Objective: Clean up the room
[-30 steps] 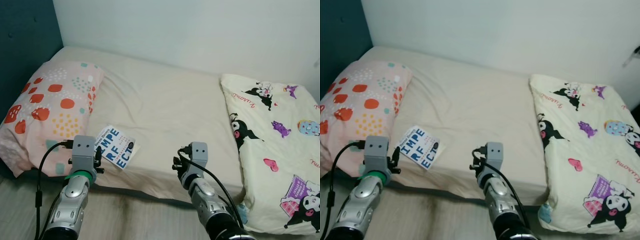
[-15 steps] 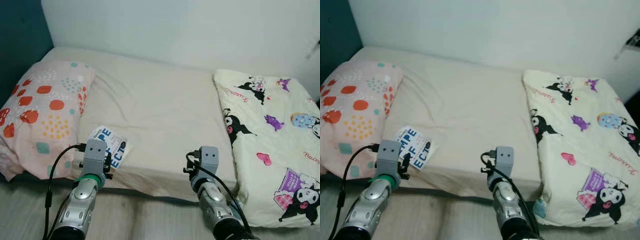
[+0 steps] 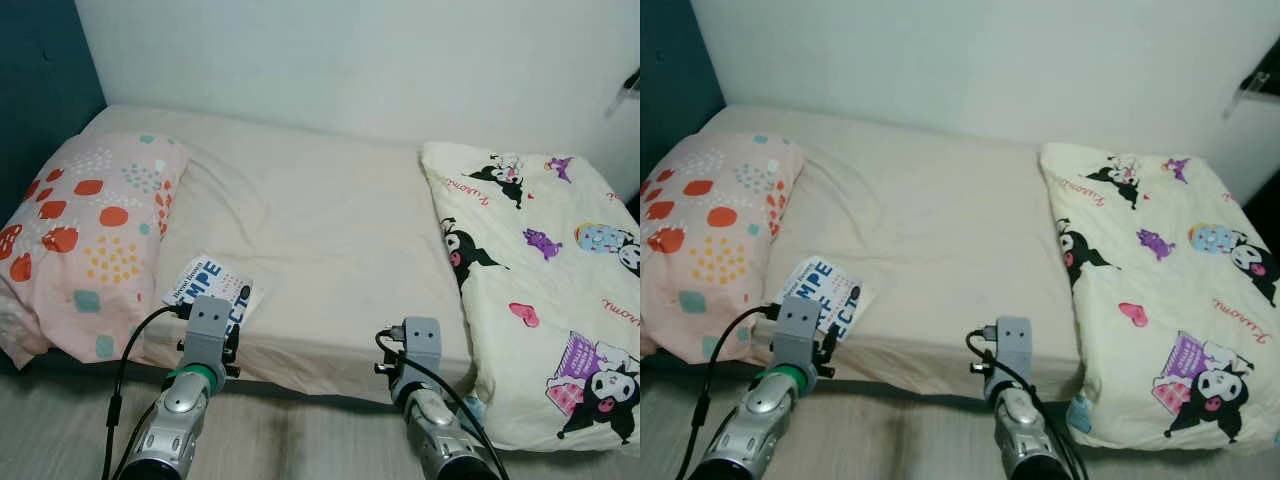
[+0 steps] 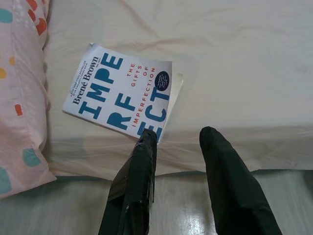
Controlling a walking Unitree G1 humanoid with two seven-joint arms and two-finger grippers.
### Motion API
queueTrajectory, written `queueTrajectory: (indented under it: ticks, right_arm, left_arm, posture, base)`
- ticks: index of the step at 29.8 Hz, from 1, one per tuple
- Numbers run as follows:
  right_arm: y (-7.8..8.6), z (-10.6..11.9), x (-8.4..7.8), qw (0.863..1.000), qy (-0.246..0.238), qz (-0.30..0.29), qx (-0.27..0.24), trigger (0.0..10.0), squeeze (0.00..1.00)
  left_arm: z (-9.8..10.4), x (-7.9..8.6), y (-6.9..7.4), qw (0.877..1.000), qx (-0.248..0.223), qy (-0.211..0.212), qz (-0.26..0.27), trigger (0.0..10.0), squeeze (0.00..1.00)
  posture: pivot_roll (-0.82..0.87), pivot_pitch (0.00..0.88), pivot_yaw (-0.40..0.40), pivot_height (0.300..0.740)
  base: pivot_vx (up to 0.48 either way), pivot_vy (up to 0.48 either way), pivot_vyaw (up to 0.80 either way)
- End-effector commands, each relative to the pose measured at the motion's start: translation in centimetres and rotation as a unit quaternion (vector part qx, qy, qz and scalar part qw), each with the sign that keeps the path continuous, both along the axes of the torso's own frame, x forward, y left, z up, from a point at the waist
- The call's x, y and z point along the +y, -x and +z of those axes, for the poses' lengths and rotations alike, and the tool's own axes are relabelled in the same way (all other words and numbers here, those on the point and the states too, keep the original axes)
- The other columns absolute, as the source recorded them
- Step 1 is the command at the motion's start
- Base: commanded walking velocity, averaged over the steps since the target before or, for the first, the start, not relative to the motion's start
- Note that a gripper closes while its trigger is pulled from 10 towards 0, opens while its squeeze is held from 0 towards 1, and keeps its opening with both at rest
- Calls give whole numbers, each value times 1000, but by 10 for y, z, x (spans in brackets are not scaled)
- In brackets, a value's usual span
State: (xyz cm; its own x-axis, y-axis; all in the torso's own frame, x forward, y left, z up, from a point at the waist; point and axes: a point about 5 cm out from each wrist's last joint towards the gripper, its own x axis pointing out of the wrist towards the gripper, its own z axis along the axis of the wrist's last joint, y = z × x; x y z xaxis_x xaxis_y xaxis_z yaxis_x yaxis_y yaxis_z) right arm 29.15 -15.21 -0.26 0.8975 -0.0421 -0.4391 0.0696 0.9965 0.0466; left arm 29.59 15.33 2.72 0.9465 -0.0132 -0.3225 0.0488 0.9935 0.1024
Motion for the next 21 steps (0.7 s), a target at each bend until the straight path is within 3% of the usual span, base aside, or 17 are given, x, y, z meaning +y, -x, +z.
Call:
queueTrajectory:
  ticks: [1, 12, 21]
  right_arm:
    - [-1, 0, 5, 1000, -3, 3, 2, 10000, 0]
    - [2, -3, 7, 1000, -6, 12, 10, 10000, 0]
    - [1, -2, 0, 1000, -1, 11, 10, 10000, 0]
  left_arm:
    - [-3, 2, 1, 1000, 4, -3, 1, 10000, 0]
    - [0, -1, 0, 1000, -6, -2, 3, 10000, 0]
    - [-2, -2, 3, 1000, -7, 3, 8, 10000, 0]
  posture:
    - [92, 18, -13, 740]
    - [104, 32, -40, 740]
    - [112, 9, -67, 740]
  base:
    - [0, 0, 0]
    - [0, 0, 0]
    - [0, 0, 0]
